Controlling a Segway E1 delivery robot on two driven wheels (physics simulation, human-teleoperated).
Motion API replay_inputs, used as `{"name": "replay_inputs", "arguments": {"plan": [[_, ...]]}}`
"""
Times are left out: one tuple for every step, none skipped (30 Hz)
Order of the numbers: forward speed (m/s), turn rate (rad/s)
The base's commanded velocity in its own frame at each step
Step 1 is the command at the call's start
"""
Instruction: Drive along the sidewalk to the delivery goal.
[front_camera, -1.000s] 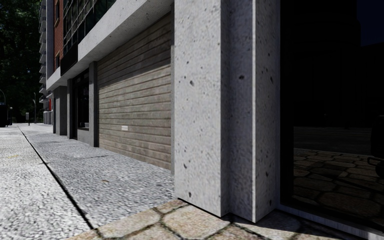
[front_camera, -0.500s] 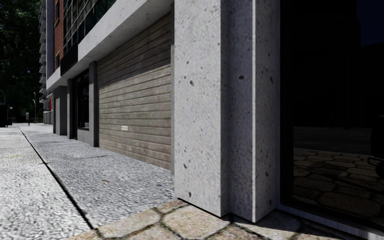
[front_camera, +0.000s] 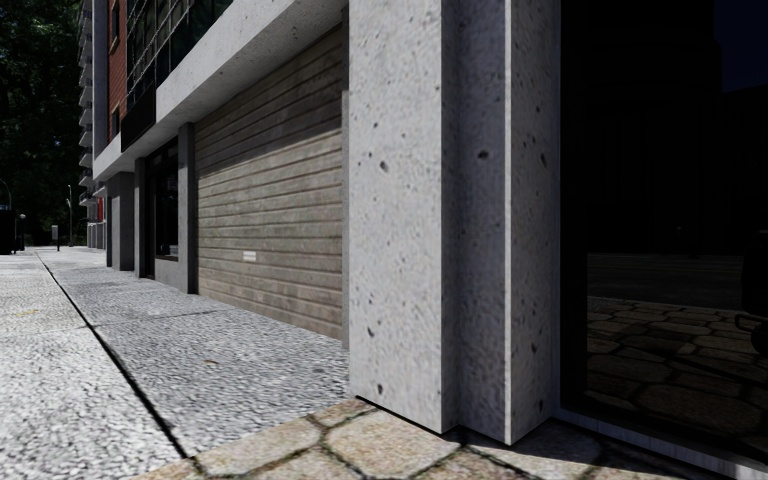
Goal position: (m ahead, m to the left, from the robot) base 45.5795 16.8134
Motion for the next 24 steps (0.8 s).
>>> {"name": "replay_inputs", "arguments": {"plan": [[0.00,0.21],[0.00,0.22],[0.00,0.23],[0.00,0.23],[0.00,0.23],[0.00,0.23],[0.00,0.23],[0.00,0.23],[0.00,0.23],[0.00,0.23],[0.00,0.23],[0.00,0.23],[0.00,0.23],[0.00,0.23],[0.00,0.23],[0.00,0.23],[0.00,0.23],[0.00,0.23],[0.00,0.23],[0.00,0.24],[0.00,0.24],[0.00,0.24],[0.00,0.24],[0.00,0.24]]}}
